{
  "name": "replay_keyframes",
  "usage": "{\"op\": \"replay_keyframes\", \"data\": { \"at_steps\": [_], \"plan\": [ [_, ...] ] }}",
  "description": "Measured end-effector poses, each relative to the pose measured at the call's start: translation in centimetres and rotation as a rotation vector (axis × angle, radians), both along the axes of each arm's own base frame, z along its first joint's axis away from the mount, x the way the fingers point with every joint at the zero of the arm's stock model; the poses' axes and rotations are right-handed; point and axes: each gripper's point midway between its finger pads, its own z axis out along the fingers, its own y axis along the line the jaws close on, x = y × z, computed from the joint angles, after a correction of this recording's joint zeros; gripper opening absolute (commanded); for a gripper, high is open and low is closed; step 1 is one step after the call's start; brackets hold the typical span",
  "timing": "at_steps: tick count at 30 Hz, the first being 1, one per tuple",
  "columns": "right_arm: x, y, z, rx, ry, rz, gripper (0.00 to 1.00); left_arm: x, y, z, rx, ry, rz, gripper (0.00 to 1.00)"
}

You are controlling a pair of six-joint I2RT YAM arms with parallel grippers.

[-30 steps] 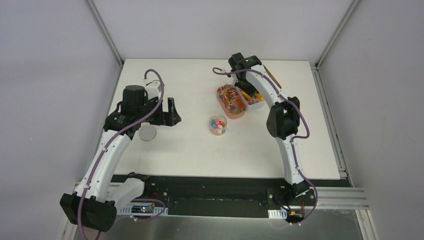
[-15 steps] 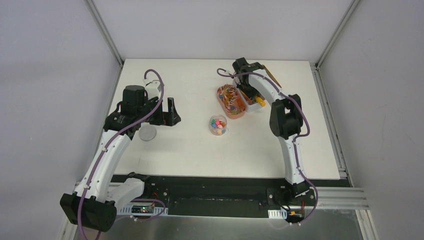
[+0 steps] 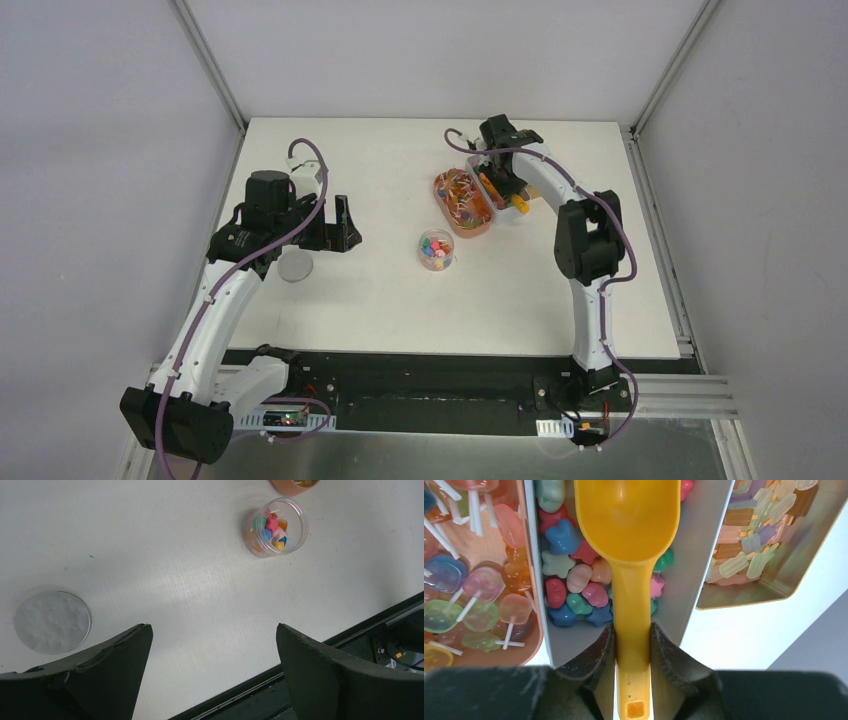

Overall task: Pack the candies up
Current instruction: Scoop the fake candies from the storage box.

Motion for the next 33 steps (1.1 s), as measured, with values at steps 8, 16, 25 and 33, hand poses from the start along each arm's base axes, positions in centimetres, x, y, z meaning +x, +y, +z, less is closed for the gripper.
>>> {"op": "replay_keyframes", "data": {
  "at_steps": [8, 16, 25, 33],
  "plan": [
    [0.14, -0.08, -0.1, 0.114, -0.029, -0.034, 0.0, -0.04, 0.01, -0.09, 0.001, 0.002, 0.0, 0.99],
    [0.55, -0.22, -0.12, 0.231, -0.08, -0.068, 0.0, -0.05, 0.15, -0.39, 0.007, 0.007, 0.006, 0.99],
    [0.91, 0.14, -0.08, 0.277, -0.118, -0.027, 0.0, 0.02, 0.29, -0.49, 0.013, 0.008, 0.013, 0.99],
    [0.9, 0.44, -0.07, 0.28, -0.115, 0.051, 0.0, 0.04, 0.29, -0.55, 0.014, 0.01, 0.013, 0.99]
  ]
}}
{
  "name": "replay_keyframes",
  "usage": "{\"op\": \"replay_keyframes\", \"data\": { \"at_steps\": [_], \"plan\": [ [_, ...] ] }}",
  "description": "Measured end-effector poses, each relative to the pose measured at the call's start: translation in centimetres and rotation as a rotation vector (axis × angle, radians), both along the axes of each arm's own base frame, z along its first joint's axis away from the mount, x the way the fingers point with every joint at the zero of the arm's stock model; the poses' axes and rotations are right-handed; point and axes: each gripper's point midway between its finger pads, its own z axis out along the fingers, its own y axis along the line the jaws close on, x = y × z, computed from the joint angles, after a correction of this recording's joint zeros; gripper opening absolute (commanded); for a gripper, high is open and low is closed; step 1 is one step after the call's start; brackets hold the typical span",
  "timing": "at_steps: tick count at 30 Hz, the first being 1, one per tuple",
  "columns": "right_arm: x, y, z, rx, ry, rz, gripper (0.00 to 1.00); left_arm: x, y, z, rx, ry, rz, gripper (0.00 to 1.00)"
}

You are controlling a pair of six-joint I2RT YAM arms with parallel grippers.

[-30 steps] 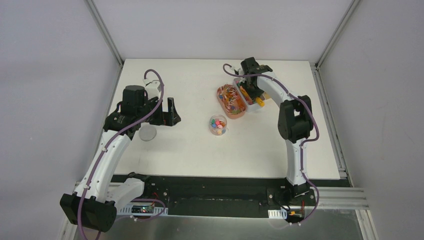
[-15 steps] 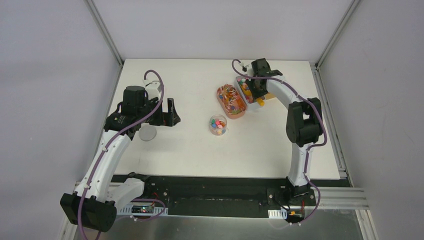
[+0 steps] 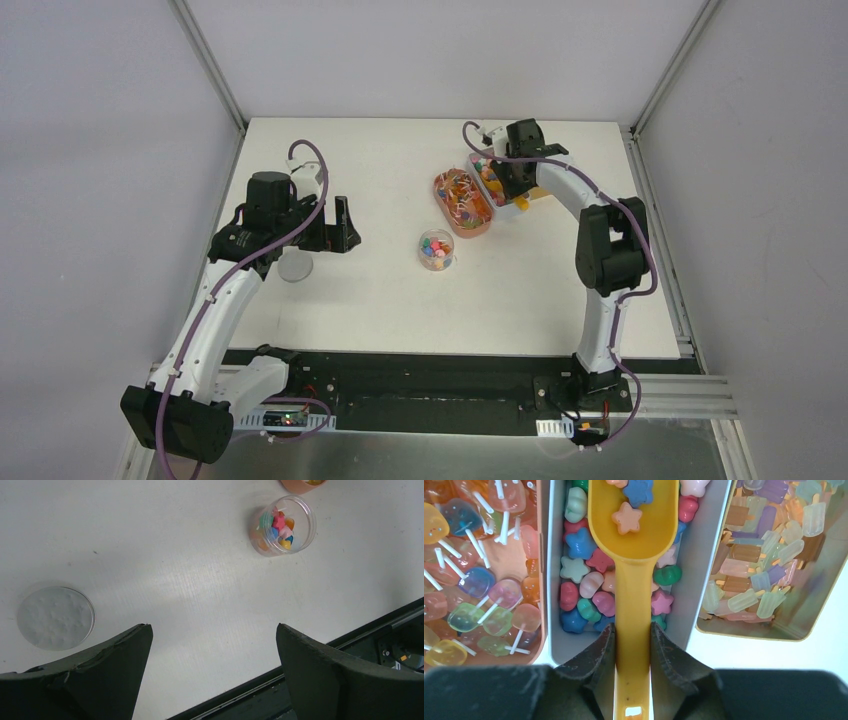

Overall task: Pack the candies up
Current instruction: Scoop the fake candies from the storage box.

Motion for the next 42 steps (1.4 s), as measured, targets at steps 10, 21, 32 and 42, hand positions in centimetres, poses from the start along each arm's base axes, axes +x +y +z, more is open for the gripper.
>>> {"op": "replay_keyframes", "data": {
  "at_steps": [10, 21, 32, 42],
  "plan": [
    [-1.1, -0.5, 0.0, -0.026, -0.017, 0.045, 0.0, 0.0, 0.0, 0.0, 0.0, 0.002, 0.0, 0.99],
    [-1.7, -0.8, 0.2, -0.03, -0.081, 0.053, 0.0, 0.0, 0.0, 0.0, 0.0, 0.002, 0.0, 0.99],
    [-1.6, -0.8, 0.2, -0.055, -0.104, 0.078, 0.0, 0.0, 0.0, 0.0, 0.0, 0.002, 0.0, 0.99],
    [-1.6, -1.0, 0.4, -0.057, -0.134, 0.068, 0.0, 0.0, 0.0, -0.1, 0.001, 0.004, 0.0, 0.99]
  ]
}}
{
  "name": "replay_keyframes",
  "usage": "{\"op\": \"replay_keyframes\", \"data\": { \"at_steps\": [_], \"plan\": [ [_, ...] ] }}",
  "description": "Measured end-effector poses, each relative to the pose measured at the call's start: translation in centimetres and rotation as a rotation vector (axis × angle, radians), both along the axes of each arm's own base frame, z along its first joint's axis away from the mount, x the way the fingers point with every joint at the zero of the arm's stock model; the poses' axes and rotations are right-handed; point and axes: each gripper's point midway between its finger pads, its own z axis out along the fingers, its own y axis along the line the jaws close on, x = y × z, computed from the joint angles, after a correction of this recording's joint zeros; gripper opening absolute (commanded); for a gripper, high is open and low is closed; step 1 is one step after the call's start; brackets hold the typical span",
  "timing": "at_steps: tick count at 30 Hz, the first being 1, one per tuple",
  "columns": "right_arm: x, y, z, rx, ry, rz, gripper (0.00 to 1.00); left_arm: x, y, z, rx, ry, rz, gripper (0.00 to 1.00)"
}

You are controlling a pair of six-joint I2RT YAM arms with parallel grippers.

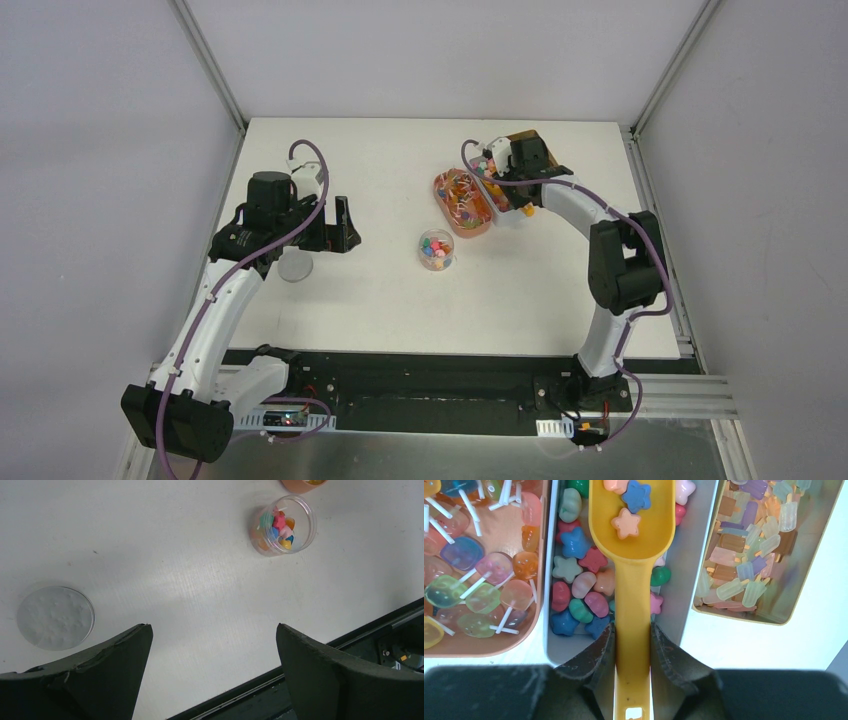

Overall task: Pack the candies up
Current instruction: Scoop the fake candies from the storage box.

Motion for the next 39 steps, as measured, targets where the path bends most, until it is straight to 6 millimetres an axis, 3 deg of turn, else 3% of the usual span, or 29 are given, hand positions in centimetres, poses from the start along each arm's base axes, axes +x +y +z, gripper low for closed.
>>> {"op": "replay_keyframes", "data": {
  "at_steps": [27, 39],
  "plan": [
    [-0.7, 0.0, 0.7, 0.035, -0.022, -0.022, 0.0, 0.0, 0.0, 0.0, 0.001, 0.0, 0.001, 0.99],
    [-1.3, -0.4, 2.4, 0.04, -0.061, -0.025, 0.0, 0.0, 0.1, 0.0, 0.003, -0.001, 0.003, 0.99]
  ]
}}
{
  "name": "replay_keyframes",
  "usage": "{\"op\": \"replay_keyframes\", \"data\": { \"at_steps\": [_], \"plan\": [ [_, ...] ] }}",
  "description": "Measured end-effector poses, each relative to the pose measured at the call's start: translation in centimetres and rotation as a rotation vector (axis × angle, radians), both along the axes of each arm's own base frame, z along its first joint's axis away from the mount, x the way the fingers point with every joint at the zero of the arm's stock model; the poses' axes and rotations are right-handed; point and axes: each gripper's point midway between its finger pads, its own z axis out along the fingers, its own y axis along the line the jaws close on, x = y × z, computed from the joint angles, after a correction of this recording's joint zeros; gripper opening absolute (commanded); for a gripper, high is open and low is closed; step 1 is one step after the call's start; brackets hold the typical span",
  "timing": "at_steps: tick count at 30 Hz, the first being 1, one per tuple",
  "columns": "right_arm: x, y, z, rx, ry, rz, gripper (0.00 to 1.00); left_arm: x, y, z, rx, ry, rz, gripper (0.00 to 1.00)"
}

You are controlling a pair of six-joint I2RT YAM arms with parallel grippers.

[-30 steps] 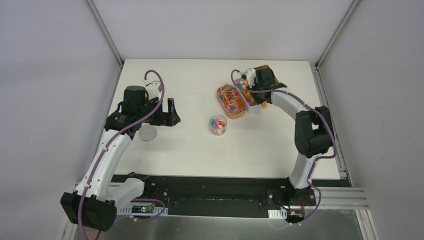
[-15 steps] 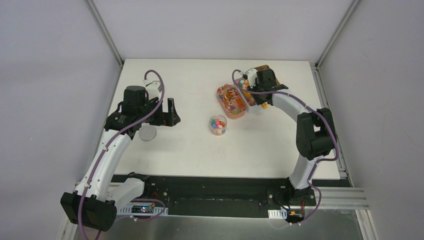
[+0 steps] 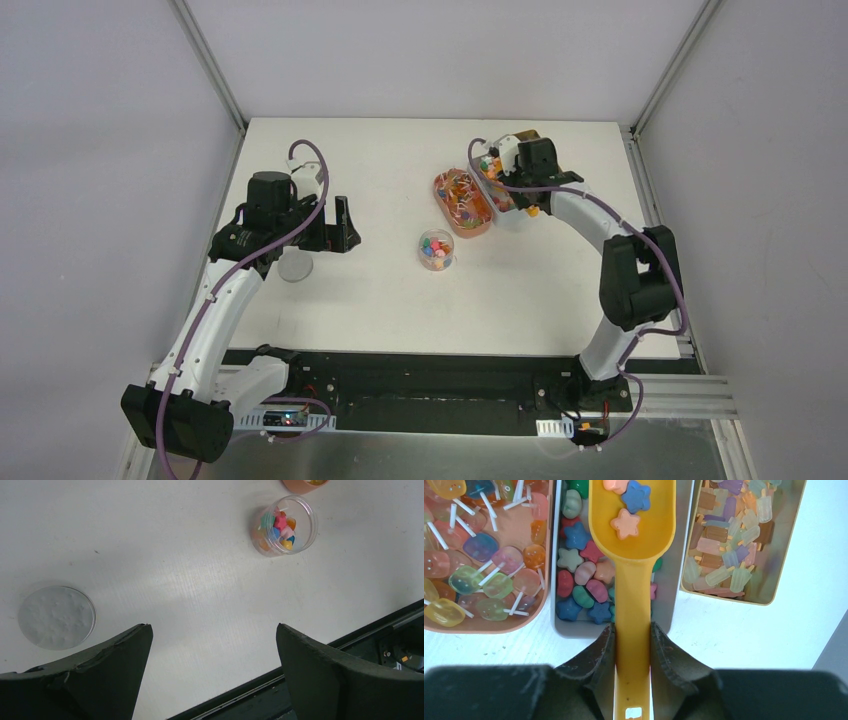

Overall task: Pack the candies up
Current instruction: Scoop the fake candies from the storage box, then place the fake candies in the packing bottle.

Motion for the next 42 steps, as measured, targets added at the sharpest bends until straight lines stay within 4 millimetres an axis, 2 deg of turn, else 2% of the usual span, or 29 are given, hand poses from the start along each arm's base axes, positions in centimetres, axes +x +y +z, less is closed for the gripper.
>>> {"op": "replay_keyframes", "data": {
  "at_steps": [7, 18, 42],
  "plan": [
    [-0.9, -0.6, 0.2, -0.001, 0.001, -0.006, 0.0, 0.0, 0.0, 0.0, 0.0, 0.0, 0.0, 0.99],
    [-2.6, -1.1, 2.3, 0.057, -0.046, 0.012, 0.0, 0.0, 0.0, 0.0, 0.0, 0.0, 0.0, 0.99],
    [-7.7, 3.4, 8.7, 0.278, -0.189, 0.335, 0.0, 0.0, 0.4, 0.2, 0.015, -0.017, 0.02, 0.99]
  ]
}}
